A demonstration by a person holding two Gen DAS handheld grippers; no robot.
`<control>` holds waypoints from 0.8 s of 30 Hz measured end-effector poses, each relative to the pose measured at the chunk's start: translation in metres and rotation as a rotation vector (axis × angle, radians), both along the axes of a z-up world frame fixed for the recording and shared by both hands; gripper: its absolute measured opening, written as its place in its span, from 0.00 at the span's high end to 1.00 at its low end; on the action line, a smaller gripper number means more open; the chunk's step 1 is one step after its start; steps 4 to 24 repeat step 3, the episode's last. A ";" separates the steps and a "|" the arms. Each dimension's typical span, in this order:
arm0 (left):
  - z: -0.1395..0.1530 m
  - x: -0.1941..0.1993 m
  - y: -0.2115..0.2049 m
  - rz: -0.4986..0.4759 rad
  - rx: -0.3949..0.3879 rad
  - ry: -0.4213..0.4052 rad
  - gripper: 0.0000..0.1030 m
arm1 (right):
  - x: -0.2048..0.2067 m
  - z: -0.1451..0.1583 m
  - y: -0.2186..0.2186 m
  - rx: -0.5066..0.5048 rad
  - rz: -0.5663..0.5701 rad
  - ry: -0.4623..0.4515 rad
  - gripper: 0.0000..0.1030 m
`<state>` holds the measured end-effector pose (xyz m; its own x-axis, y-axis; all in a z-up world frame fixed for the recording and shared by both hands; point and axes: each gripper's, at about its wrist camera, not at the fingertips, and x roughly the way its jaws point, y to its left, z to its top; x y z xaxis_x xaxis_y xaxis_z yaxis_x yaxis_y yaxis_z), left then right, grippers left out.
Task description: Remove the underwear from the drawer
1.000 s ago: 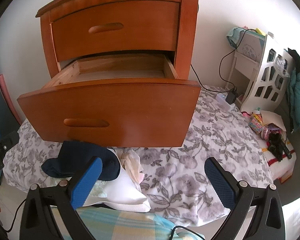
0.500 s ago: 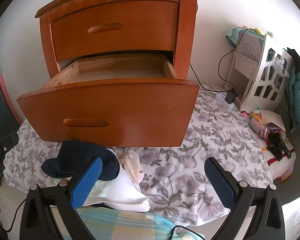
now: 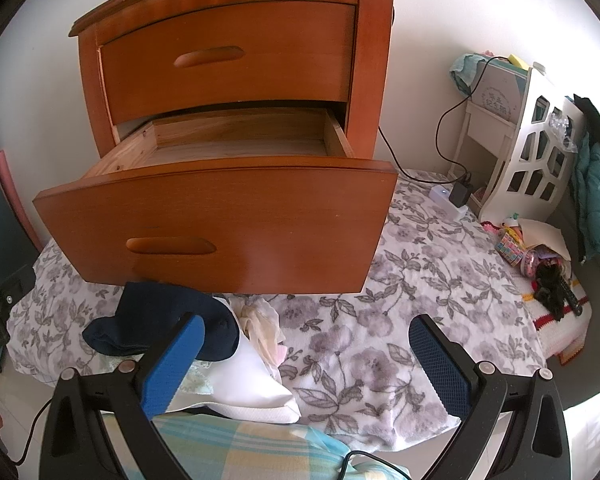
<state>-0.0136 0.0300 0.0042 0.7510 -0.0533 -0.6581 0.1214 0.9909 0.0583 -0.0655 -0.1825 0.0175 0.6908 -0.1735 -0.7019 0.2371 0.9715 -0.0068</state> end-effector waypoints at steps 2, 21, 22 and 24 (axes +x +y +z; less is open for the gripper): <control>0.001 -0.001 -0.001 -0.004 0.000 0.000 0.01 | 0.000 0.000 0.000 0.000 0.000 -0.001 0.00; 0.001 0.000 -0.001 -0.006 0.000 0.001 0.01 | 0.000 0.000 0.000 0.000 0.000 0.000 0.00; 0.001 0.000 -0.001 -0.006 0.000 0.001 0.01 | 0.000 0.000 0.000 0.000 0.000 0.000 0.00; 0.001 0.000 -0.001 -0.006 0.000 0.001 0.01 | 0.000 0.000 0.000 0.000 0.000 0.000 0.00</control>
